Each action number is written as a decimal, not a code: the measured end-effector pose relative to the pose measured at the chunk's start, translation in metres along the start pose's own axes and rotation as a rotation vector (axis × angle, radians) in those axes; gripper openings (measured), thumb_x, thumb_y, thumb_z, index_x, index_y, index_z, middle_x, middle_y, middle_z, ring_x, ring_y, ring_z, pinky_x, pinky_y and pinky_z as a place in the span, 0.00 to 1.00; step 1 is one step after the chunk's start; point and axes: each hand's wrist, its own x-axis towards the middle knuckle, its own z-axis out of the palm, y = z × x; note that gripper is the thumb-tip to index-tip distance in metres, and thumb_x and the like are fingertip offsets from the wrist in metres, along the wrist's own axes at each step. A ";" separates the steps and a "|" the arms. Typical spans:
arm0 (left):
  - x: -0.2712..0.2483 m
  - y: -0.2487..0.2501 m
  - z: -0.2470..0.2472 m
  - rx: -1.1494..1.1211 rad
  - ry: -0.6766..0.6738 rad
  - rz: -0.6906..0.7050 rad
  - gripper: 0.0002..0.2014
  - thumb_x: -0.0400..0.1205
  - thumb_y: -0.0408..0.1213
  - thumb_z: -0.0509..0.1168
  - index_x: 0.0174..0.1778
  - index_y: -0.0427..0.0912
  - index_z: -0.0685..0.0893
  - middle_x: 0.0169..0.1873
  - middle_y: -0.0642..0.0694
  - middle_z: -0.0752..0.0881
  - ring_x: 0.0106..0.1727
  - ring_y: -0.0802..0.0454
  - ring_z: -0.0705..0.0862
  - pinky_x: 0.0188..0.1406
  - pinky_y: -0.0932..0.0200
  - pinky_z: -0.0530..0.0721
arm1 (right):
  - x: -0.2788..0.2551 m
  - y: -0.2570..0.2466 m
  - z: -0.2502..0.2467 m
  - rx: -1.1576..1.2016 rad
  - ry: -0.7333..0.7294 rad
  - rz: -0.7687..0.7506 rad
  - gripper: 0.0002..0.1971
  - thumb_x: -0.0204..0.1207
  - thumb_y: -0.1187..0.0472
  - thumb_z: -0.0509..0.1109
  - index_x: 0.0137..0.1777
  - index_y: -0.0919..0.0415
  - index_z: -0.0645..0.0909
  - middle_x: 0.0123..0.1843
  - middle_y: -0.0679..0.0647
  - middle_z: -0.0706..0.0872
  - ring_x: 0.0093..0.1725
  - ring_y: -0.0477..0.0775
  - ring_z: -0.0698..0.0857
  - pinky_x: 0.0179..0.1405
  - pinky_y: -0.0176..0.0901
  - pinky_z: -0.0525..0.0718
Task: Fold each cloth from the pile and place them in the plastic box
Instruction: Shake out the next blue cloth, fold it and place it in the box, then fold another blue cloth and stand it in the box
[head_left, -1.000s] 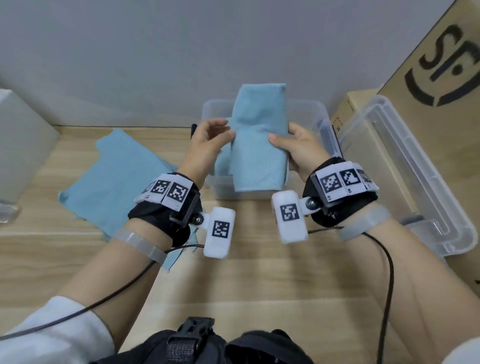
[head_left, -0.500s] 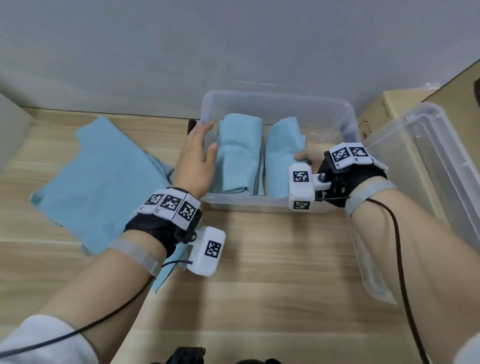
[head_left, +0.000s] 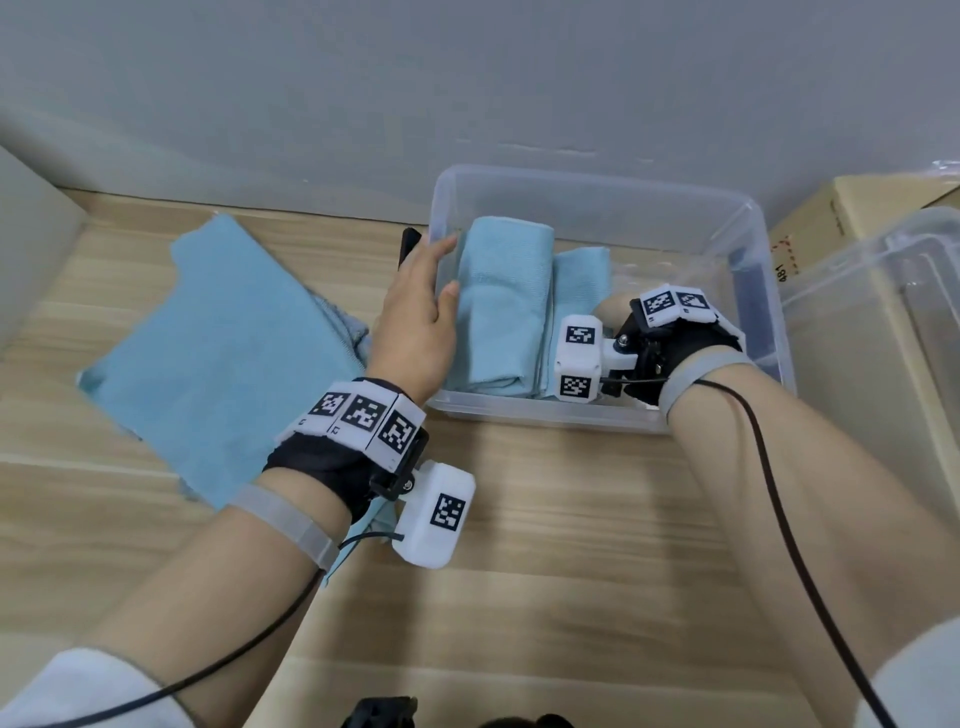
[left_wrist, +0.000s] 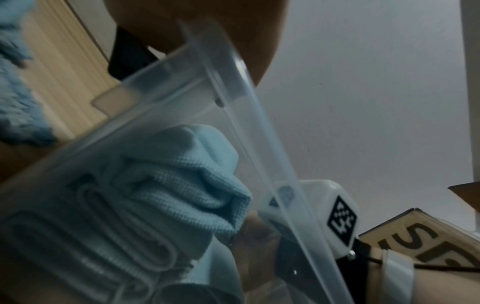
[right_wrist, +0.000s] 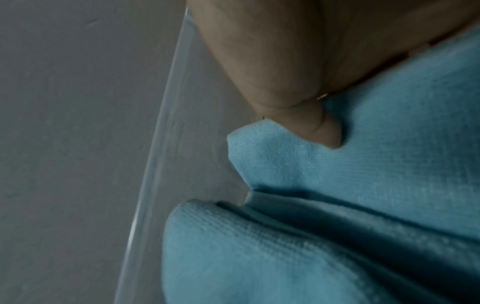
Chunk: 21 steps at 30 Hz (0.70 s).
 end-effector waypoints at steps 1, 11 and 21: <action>0.000 0.001 0.000 0.001 0.003 0.000 0.21 0.85 0.35 0.52 0.76 0.48 0.65 0.79 0.47 0.63 0.80 0.54 0.60 0.79 0.58 0.58 | -0.003 -0.004 0.000 0.012 -0.020 0.001 0.23 0.78 0.62 0.60 0.72 0.66 0.69 0.71 0.60 0.73 0.58 0.52 0.72 0.35 0.41 0.73; -0.001 0.004 -0.004 0.106 -0.011 -0.008 0.27 0.85 0.43 0.53 0.80 0.49 0.55 0.83 0.46 0.46 0.83 0.50 0.47 0.79 0.46 0.52 | -0.090 -0.038 -0.003 0.596 0.126 -0.108 0.44 0.72 0.61 0.70 0.81 0.50 0.47 0.82 0.57 0.57 0.77 0.61 0.66 0.68 0.57 0.73; -0.091 -0.035 -0.059 -0.338 0.032 -0.049 0.12 0.82 0.31 0.60 0.60 0.45 0.79 0.52 0.49 0.84 0.43 0.66 0.83 0.42 0.79 0.75 | -0.191 -0.009 0.065 0.660 -0.150 -0.393 0.10 0.77 0.69 0.64 0.51 0.52 0.78 0.41 0.53 0.86 0.36 0.49 0.84 0.40 0.43 0.87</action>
